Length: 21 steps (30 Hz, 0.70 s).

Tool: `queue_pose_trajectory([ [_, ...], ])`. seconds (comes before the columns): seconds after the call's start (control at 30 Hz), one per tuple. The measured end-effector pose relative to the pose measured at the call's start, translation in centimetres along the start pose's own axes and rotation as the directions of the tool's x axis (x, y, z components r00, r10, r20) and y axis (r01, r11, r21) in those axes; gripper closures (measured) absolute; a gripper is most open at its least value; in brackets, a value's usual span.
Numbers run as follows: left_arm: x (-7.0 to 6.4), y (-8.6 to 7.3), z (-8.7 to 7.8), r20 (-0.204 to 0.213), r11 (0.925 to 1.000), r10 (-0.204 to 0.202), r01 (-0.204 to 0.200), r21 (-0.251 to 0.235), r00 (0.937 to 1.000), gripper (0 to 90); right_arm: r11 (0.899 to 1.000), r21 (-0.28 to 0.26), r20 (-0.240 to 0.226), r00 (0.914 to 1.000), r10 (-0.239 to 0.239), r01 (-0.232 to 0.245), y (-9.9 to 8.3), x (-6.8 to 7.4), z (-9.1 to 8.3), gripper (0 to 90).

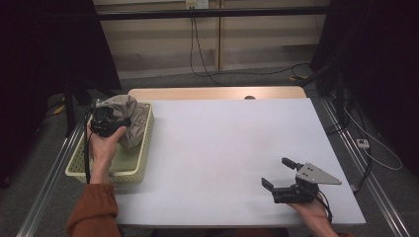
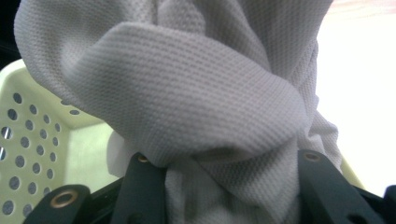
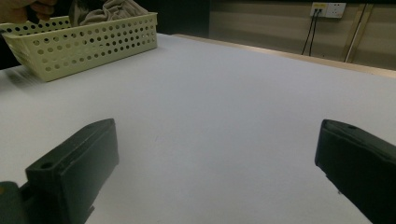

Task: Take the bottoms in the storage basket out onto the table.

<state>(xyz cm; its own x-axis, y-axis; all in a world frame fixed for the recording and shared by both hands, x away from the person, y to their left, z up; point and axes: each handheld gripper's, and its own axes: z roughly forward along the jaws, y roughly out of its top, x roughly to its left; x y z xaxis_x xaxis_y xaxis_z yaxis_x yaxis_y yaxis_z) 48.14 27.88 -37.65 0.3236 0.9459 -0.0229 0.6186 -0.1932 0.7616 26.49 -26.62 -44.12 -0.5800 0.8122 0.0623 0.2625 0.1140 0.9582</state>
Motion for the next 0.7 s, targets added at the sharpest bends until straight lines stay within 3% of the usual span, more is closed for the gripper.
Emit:
queue_pose_trajectory([
  [0.17,0.1,-0.1,-0.4,-0.002,0.9998,-0.001,0.001,-0.018,1.0000,61.6,1.000,0.002,-0.001,1.0000,0.002,-0.002,0.0,0.0,0.0,0.0],
  [0.3,0.1,-0.1,-0.7,0.001,0.9982,-0.008,0.009,-0.059,1.0000,61.7,1.000,0.000,-0.002,1.0000,0.004,-0.004,0.0,0.0,0.0,0.0],
  [0.7,0.0,0.0,-1.8,0.006,0.9878,-0.009,0.010,-0.156,0.9999,61.5,1.000,0.001,-0.003,1.0000,0.004,-0.004,0.0,0.0,0.0,0.0],
])
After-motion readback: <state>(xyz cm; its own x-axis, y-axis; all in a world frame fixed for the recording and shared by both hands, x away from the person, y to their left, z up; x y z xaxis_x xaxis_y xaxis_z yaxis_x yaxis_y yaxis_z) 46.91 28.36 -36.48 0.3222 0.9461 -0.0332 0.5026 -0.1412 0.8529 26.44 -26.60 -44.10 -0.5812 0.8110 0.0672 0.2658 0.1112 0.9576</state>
